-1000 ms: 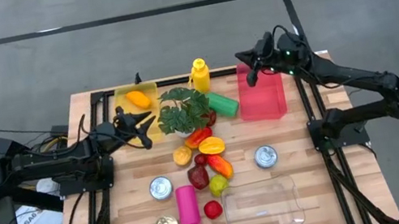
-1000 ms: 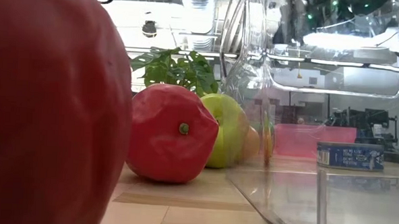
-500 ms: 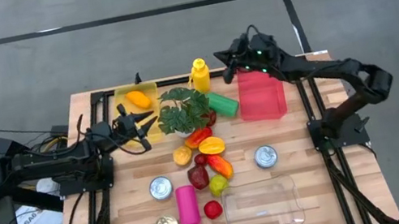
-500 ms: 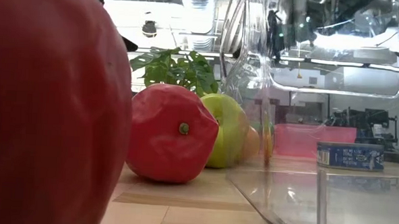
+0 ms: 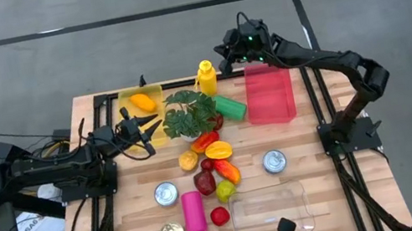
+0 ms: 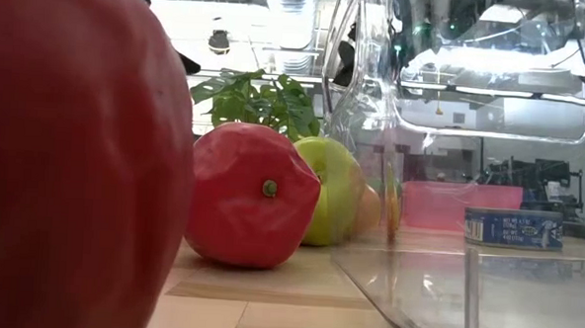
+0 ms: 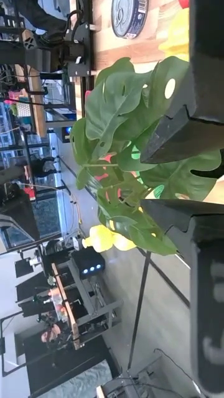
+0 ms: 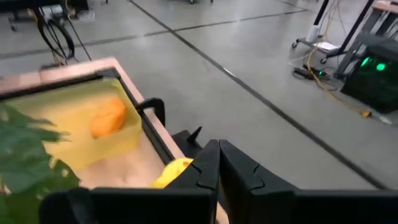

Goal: Pick & Place Food Item
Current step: Put the yellow water bottle into the pink bin

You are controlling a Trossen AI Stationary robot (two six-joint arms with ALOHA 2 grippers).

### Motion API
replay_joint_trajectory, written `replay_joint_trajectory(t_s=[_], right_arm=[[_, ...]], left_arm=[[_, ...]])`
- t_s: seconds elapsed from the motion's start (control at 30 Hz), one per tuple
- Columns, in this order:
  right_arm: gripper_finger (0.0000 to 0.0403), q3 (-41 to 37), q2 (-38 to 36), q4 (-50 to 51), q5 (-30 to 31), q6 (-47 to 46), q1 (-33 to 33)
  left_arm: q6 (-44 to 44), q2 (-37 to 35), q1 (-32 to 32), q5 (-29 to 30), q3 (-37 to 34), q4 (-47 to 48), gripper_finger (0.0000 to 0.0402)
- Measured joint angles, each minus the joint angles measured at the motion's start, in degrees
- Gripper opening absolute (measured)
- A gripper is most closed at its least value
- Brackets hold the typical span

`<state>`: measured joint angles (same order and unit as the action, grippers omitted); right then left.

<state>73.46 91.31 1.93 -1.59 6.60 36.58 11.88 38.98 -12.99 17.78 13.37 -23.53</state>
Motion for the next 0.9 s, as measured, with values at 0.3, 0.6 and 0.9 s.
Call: replay_joint_trajectory(t_s=[0.3, 0.6, 0.9], right_arm=[[0.0107, 0.25, -0.23, 3.09, -0.08, 6.69, -1.72], [0.0247, 0.25, -0.15, 4.99, 1.45, 8.53, -3.93], [0.0265, 0.25, -0.15, 4.95, 1.56, 6.46, -4.75]], left_arm=[[-0.08, 0.00, 0.00, 0.19, 0.00, 0.11, 0.0090], [-0.11, 0.00, 0.00, 0.19, -0.02, 0.14, 0.0090], [-0.21, 0.00, 0.00, 0.17, -0.04, 1.45, 0.0090]])
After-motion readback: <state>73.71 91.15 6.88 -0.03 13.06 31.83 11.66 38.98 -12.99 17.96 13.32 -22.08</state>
